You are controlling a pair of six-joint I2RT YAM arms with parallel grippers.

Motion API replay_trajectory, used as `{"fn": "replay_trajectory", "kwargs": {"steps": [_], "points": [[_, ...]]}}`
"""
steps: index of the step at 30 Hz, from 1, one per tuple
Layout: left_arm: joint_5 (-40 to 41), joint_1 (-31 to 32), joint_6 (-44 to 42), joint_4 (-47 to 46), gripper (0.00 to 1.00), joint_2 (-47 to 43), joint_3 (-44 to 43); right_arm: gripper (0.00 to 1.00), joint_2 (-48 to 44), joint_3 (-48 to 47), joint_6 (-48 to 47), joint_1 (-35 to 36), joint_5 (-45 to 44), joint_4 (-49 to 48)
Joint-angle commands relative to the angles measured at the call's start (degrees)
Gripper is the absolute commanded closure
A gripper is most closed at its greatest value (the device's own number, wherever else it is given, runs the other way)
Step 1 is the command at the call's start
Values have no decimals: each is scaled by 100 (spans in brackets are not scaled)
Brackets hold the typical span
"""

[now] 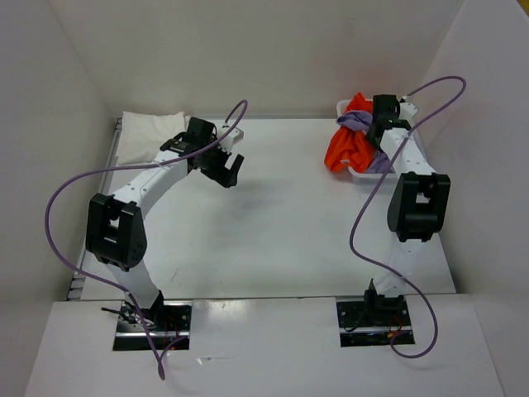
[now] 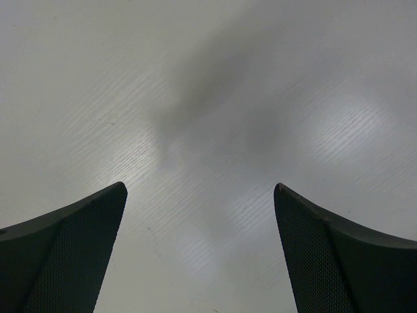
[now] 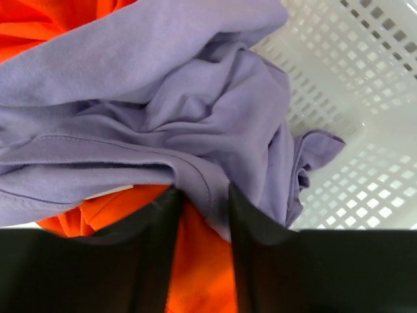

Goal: Fold and stack the t-shirts
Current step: Grab crumpled tshirt from bin with the right arm

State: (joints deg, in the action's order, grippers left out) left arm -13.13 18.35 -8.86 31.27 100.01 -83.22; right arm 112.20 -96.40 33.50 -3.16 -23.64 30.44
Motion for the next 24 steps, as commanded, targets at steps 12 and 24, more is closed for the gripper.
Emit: {"fn": "replay_trajectory", "kwargs": {"steps": [12, 24], "points": [[-15, -16, -72, -68, 0, -34, 52, 45, -849, 684, 25, -203, -343, -495], [-15, -16, -72, -68, 0, -87, 104, 39, -1533, 1369, 254, -273, 44, -644]]}}
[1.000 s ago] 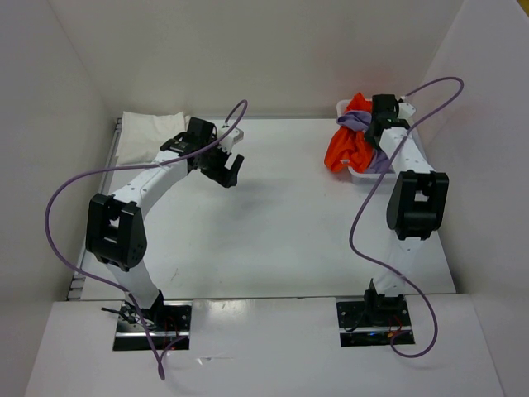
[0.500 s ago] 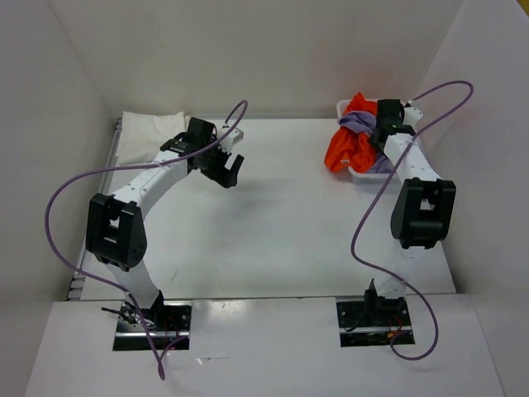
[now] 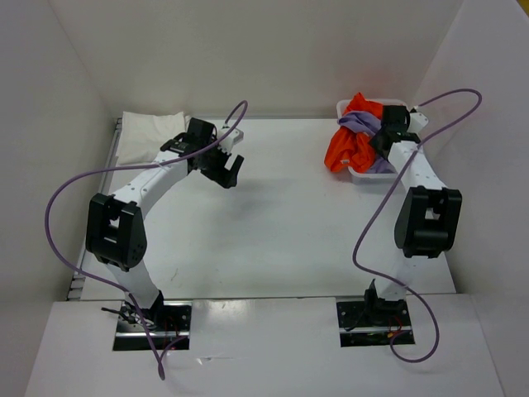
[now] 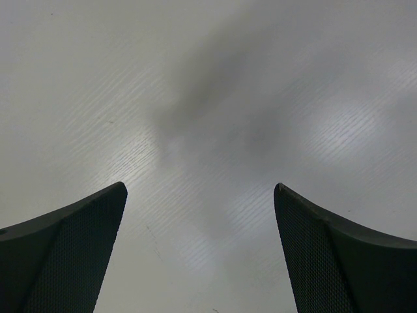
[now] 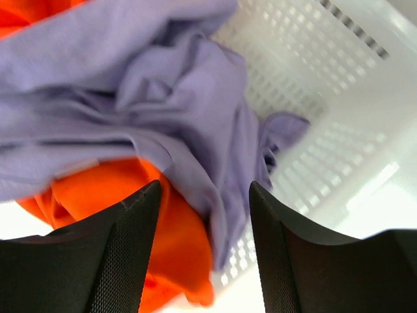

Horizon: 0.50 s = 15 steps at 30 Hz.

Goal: Fold and stack the t-shirts
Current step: Grab crumpled tshirt from bin with the right arm

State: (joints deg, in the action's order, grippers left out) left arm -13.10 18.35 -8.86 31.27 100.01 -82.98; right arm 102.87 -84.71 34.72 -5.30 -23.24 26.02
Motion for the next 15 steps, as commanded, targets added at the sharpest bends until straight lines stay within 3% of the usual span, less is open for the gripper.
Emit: {"fn": "replay_trajectory", "kwargs": {"steps": [1, 8, 15], "points": [[-17, -16, -72, -68, 0, -87, 80, 39, -723, 383, 132, -59, 4, -203], [-70, -16, -72, -68, 0, -25, 80, 44, -1129, 833, 9, -59, 144, -141], [0, -16, -72, -68, 0, -25, 80, 44, -663, 780, 149, -59, 233, -193]]}}
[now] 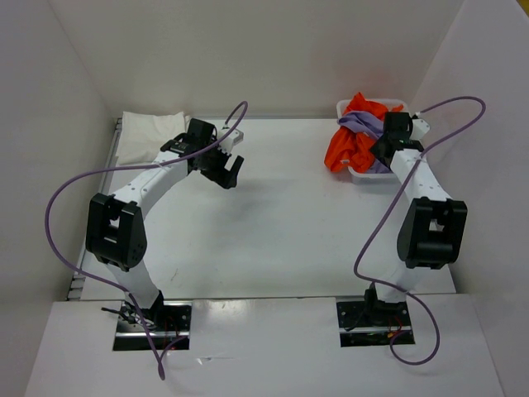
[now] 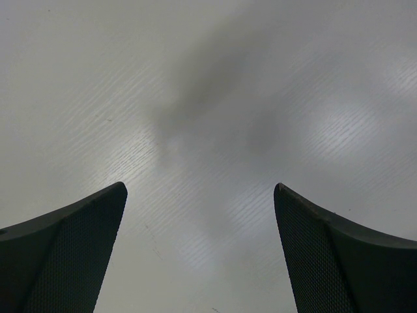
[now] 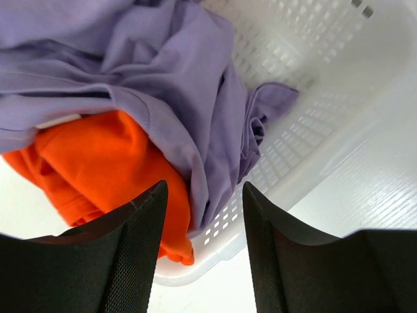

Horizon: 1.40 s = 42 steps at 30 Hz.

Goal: Fold and stack the t-shirts
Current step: Grab crumpled tshirt from bin with the right arm

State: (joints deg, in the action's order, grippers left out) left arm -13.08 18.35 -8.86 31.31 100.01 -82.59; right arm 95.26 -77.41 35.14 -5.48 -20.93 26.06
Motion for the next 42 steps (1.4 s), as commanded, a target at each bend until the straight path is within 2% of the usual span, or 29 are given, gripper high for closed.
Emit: {"fn": "replay_trajectory", "kwargs": {"steps": [1, 5, 16, 19, 20, 21, 23, 24, 26, 30, 34, 37, 42], "points": [[-1, -16, -72, -72, 0, -25, 41, 45, 98, 50, 108, -41, 1, -198], [-1, -16, -72, -72, 0, -25, 41, 48, 159, 50, 108, -41, 63, -321], [51, -16, -72, -72, 0, -25, 41, 47, 800, -90, 319, -226, 476, -400], [51, -16, -124, -72, 0, -25, 41, 51, 862, -213, 266, -279, 476, -400], [51, -16, -124, -72, 0, -25, 41, 55, 862, -213, 266, -279, 476, -461], [51, -16, -124, -72, 0, -25, 41, 71, 862, -213, 266, -279, 476, -462], [51, -16, -124, -72, 0, -25, 41, 94, 810, -213, 266, -279, 476, -462], [51, -16, -124, -72, 0, -25, 41, 100, 749, -213, 205, -279, 423, -462], [51, -16, -124, -72, 0, -25, 41, 100, 565, -213, 204, -279, 353, -410], [51, -16, -124, -72, 0, -25, 41, 100, -235, -91, 204, 27, -252, -409], [51, -16, -124, -20, 0, -77, -21, 100, -973, -310, 266, 660, -1927, -102], [51, -16, -124, -20, 0, -130, -21, 100, -1457, -459, 266, 934, -2686, 21], [113, -16, -124, -20, 0, -262, -21, 100, -1967, -643, -138, 934, -3022, -40]]}}
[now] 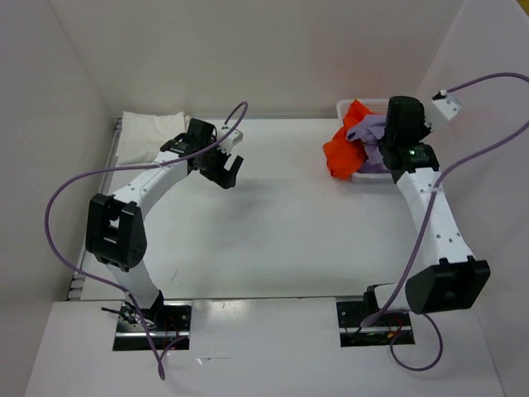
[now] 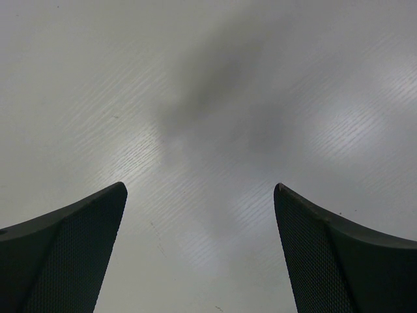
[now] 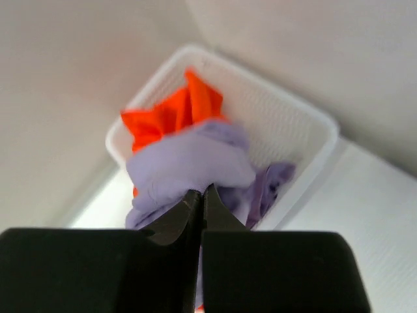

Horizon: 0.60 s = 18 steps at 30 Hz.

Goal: Fold and stack the t-shirts
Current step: Grab crumpled tshirt from bin with the right arm, then move the tshirt to the center of the board

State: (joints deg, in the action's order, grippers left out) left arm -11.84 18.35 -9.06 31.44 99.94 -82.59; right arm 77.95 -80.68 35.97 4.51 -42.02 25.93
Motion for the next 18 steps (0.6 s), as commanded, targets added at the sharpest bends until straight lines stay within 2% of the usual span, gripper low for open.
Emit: {"fn": "replay_trajectory", "kwargs": {"steps": [1, 8, 11, 14, 15, 18], "points": [[40, -16, -105, -33, 0, -308, -21, 100, -419, -316, -291, -12, -913, -97], [260, -16, -157, -33, 0, -361, -204, 100, -878, -1361, -1503, 558, -1703, -693], [453, -16, -158, 19, 0, -361, -354, 100, -1168, -1905, -2189, 752, -1600, -1106], [734, -16, -158, 20, 0, -423, -486, 100, -1168, -2519, -2366, 805, -503, -934], [944, -16, -79, 20, 0, -484, -486, 100, -1090, -2722, -2366, 805, 205, -802], [999, -462, 175, 151, 0, -545, -890, 100, -782, -3443, -2139, 805, 1255, -502]]}}
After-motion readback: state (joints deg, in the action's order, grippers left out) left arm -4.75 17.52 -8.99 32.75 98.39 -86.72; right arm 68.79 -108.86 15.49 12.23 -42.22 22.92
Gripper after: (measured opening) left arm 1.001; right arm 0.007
